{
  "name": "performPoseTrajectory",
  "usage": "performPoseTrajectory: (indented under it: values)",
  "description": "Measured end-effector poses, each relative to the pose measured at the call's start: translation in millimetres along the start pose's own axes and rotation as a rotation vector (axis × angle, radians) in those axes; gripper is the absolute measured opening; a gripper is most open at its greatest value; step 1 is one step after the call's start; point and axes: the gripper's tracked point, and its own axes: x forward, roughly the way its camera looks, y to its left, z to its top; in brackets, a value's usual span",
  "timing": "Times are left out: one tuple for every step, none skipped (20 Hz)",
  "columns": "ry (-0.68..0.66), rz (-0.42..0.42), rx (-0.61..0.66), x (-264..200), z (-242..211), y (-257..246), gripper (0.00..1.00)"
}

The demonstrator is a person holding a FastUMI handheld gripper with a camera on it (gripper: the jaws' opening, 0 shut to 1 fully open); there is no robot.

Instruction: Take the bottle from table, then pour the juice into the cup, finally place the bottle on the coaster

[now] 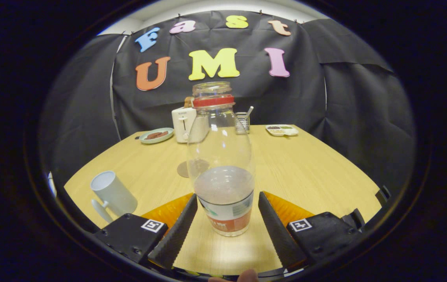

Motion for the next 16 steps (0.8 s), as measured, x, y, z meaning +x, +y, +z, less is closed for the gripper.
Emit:
performPoseTrajectory:
  values:
    - [0.002, -0.001, -0.006, 3.9, 1.3, -0.2, 1.00]
    - [0.000, -0.006, -0.011, 7.4, 4.5, -0.7, 1.00]
    - [-0.012, -0.015, -0.016, 9.4, 10.3, -2.5, 1.00]
    - [-0.028, -0.028, -0.016, 10.2, 17.1, -5.0, 1.00]
    - [-0.050, -0.040, -0.005, 10.1, 24.1, -6.2, 1.00]
    - [-0.066, -0.042, 0.012, 10.0, 29.7, -4.7, 1.00]
    - [-0.074, -0.041, 0.024, 9.1, 35.5, -1.6, 1.00]
    - [-0.083, -0.040, 0.035, 8.3, 39.5, 0.6, 0.99]
    - [-0.095, -0.043, 0.046, 5.4, 46.2, 3.0, 0.96]
    - [-0.104, -0.050, 0.044, 3.3, 49.1, 5.5, 0.92]
    - [-0.113, -0.054, 0.030, 0.9, 52.1, 10.0, 0.89]
    - [-0.122, -0.064, 0.011, -2.6, 55.0, 12.5, 0.85]
    - [-0.131, -0.073, -0.017, -6.6, 57.5, 16.9, 0.84]
    - [-0.133, -0.080, -0.042, -10.1, 59.2, 20.9, 0.84]
    - [-0.136, -0.091, -0.079, -13.8, 60.5, 24.7, 0.83]
    - [-0.140, -0.099, -0.114, -18.4, 63.1, 28.1, 0.83]
